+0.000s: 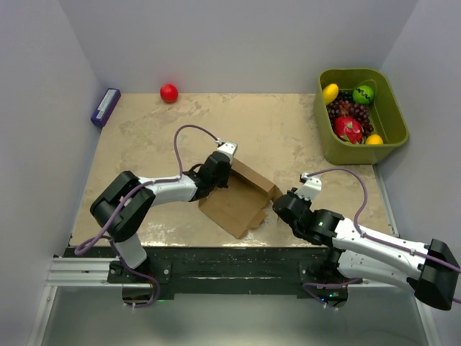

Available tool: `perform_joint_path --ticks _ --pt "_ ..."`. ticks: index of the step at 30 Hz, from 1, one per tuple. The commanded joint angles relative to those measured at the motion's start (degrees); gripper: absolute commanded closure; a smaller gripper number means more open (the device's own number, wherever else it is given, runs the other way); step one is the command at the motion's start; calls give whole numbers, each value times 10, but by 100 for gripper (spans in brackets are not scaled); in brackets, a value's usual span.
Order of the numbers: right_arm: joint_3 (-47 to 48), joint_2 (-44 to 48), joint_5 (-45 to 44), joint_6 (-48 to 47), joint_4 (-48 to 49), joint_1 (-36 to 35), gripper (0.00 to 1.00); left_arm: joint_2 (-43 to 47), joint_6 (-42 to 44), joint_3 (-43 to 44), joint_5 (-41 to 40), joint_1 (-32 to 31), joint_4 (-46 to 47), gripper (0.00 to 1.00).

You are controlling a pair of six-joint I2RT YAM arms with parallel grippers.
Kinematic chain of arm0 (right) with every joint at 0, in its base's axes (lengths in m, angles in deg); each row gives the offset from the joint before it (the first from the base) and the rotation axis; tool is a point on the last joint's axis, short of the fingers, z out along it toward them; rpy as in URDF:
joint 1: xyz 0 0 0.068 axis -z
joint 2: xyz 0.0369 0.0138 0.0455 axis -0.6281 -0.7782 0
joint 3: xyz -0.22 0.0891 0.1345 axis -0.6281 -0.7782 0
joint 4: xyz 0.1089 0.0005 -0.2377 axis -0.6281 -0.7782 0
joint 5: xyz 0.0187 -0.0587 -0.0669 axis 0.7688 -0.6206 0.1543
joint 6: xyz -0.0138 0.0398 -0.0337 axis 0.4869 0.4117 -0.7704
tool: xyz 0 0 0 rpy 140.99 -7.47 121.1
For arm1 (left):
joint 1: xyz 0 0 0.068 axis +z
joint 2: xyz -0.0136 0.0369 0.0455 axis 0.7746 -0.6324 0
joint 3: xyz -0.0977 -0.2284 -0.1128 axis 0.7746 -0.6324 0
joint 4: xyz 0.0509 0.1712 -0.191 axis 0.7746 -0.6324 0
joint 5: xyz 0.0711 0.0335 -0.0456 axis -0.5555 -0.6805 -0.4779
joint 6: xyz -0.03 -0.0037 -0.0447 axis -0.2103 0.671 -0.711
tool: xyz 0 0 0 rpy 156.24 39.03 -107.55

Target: Fold the paper box

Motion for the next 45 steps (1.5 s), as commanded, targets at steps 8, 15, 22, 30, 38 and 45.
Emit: perform_joint_path --ticks 8,15,22,30,38,45 --pt "-7 14 -12 -3 22 -2 100 50 24 -74 91 11 133 93" --pt "-19 36 1 -16 36 -2 100 57 46 -97 136 14 168 74" --pt "-16 32 5 -26 44 -2 100 58 59 -113 170 23 198 63" --pt "-15 29 16 -43 58 -2 100 56 110 -132 224 43 250 51" --pt "-15 21 20 -61 70 -2 100 49 147 -145 250 68 293 53" --pt "-8 -1 32 -83 85 -2 100 26 167 -141 293 71 323 79"
